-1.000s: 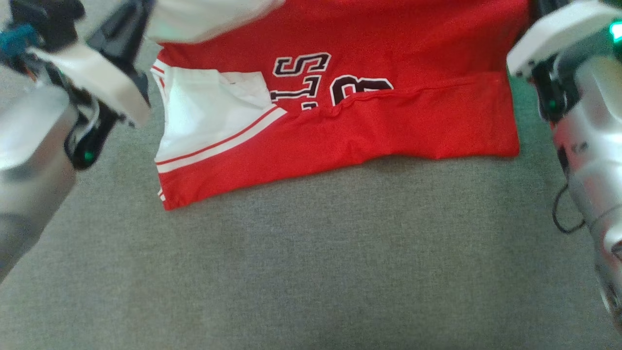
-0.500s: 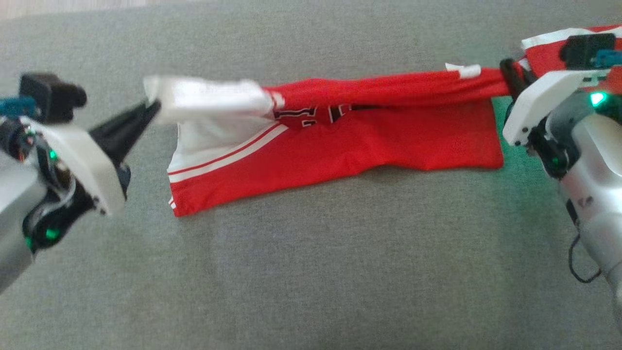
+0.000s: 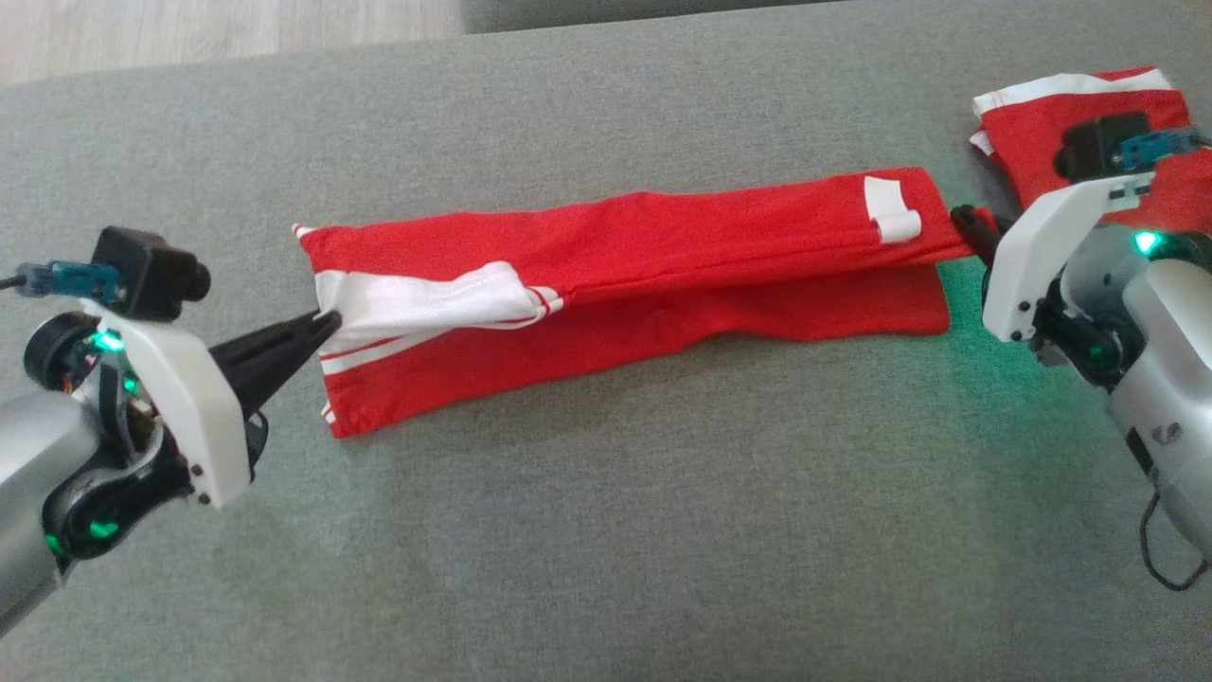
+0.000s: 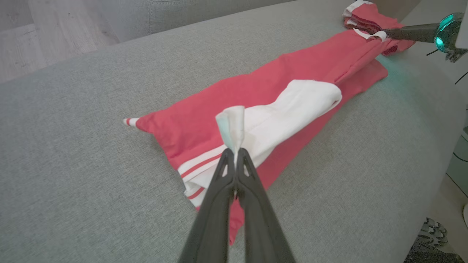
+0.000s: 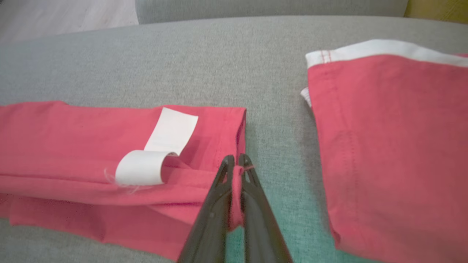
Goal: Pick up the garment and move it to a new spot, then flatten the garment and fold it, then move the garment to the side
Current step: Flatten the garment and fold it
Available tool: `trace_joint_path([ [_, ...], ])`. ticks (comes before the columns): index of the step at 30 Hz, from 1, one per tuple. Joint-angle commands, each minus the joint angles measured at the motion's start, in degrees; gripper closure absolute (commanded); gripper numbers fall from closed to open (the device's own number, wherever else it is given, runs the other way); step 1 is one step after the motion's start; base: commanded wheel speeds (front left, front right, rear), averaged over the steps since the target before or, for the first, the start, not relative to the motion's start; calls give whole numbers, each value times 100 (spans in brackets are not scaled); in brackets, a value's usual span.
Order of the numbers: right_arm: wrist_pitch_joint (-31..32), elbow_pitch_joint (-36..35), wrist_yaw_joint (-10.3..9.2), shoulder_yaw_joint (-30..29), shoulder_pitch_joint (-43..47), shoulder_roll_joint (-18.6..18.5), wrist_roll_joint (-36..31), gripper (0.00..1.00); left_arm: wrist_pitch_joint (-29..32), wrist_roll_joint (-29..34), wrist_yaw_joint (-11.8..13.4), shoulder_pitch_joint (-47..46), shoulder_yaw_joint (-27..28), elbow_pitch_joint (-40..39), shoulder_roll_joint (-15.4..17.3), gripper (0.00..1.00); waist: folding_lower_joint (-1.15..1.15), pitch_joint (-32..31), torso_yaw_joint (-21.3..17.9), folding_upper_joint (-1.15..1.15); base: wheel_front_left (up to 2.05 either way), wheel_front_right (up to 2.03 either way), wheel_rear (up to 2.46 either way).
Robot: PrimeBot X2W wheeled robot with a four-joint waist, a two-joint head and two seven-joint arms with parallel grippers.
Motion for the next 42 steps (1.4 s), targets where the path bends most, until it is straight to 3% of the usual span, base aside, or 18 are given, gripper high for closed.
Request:
trace_joint_path([
  [1,34,-159,-5,58,50,-150,35,100,31,-33,9,-149,286,-72,306,100,1,-12,-10,0,0,0,0],
  [13,286,-259,-5,429,90,-214,254,100,-126,745,9,76,284,346,-104,100,1,71,-50,0,0,0,0],
  [14,333,-213,-5,427,93,-209,280,4,-183,829,9,91,284,431,-152,86,1,73,-56,0,0,0,0],
  [15,419,-154,-5,421,100,-190,321,0,-275,893,9,98,284,535,-193,29,1,73,-66,0,0,0,0],
  [16,490,-124,-5,418,103,-172,362,0,-365,925,9,116,284,640,-239,0,1,68,-76,0,0,0,0],
  [24,468,-100,-5,106,77,-162,726,0,-1088,819,45,205,482,1092,-384,0,1,-134,-120,0,0,0,0],
  [31,-705,-336,-5,-460,19,-87,851,0,-2334,615,673,213,1241,1265,-622,0,1,-302,-90,0,0,0,0],
  [34,-1555,-513,-5,-692,82,33,759,0,-2575,524,925,357,1731,1176,-745,0,1,-377,-80,0,0,0,0],
  [35,-1555,-513,-5,-692,82,33,759,0,-2575,524,925,357,1731,1176,-745,0,1,-377,-80,0,0,0,0],
  [39,-2736,-698,-5,-952,277,311,480,0,-2611,833,1229,820,3092,882,-1100,0,1,-463,-61,0,0,0,0],
  [41,-3088,-776,-5,-1049,427,490,276,0,-2613,1227,1296,1274,3905,672,-1384,0,1,-507,-61,0,0,0,0],
  [42,-3245,-861,-5,-1222,611,675,21,0,-2613,1727,1314,1787,4629,456,-1701,0,1,-552,-62,0,0,0,0],
])
